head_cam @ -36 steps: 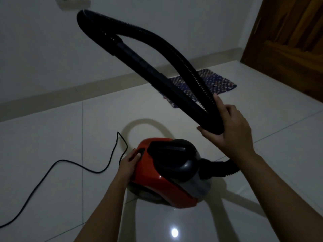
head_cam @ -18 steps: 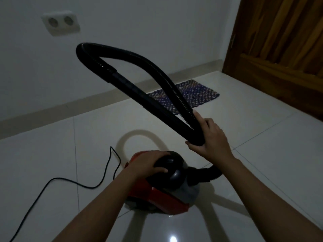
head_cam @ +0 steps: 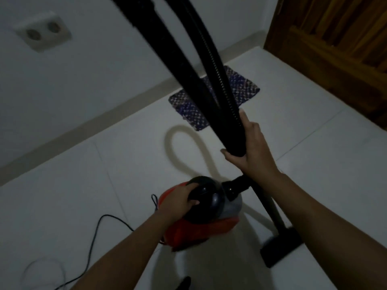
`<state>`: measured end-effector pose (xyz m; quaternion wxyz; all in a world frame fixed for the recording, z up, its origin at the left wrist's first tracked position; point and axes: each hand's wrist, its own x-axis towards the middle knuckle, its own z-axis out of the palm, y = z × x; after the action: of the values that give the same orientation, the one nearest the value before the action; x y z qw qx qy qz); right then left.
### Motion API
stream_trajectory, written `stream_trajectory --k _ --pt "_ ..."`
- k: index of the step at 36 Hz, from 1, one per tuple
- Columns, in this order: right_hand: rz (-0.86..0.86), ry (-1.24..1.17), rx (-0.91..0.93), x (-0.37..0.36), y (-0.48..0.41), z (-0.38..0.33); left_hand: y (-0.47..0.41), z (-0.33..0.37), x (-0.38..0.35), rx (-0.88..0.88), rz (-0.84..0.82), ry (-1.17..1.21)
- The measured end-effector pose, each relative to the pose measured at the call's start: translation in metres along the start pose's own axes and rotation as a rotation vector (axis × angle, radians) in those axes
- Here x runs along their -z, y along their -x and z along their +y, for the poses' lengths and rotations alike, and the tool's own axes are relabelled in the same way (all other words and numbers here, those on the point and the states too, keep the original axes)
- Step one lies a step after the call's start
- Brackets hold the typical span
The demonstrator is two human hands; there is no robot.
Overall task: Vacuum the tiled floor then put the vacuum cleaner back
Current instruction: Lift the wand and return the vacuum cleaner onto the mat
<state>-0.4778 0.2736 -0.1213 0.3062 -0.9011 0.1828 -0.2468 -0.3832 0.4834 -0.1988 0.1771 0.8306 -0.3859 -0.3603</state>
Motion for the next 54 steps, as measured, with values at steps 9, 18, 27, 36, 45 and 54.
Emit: stream_trajectory --k 9,18,27,36,45,54 --pt "0.043 -0.129 -0.025 0.054 -0.180 -0.079 -0.013 0.046 0.163 0.114 0.153 0.218" --pt "0.011 -0.184 0.044 0.058 -0.341 -0.044 -0.129 0.094 0.285 0.189 0.190 0.095" --pt "-0.057 -0.284 0.102 0.034 -0.486 0.018 -0.265 0.091 0.353 0.237 0.299 0.128" --pt "0.059 -0.255 0.187 -0.023 -0.583 0.083 -0.376 0.074 0.368 0.282 0.343 0.274" --pt "0.075 -0.337 0.218 -0.078 -0.606 0.164 -0.461 0.059 0.331 0.347 0.395 0.347" --pt "-0.150 -0.520 0.192 -0.116 -0.621 0.223 -0.531 -0.003 0.287 0.300 0.471 0.287"
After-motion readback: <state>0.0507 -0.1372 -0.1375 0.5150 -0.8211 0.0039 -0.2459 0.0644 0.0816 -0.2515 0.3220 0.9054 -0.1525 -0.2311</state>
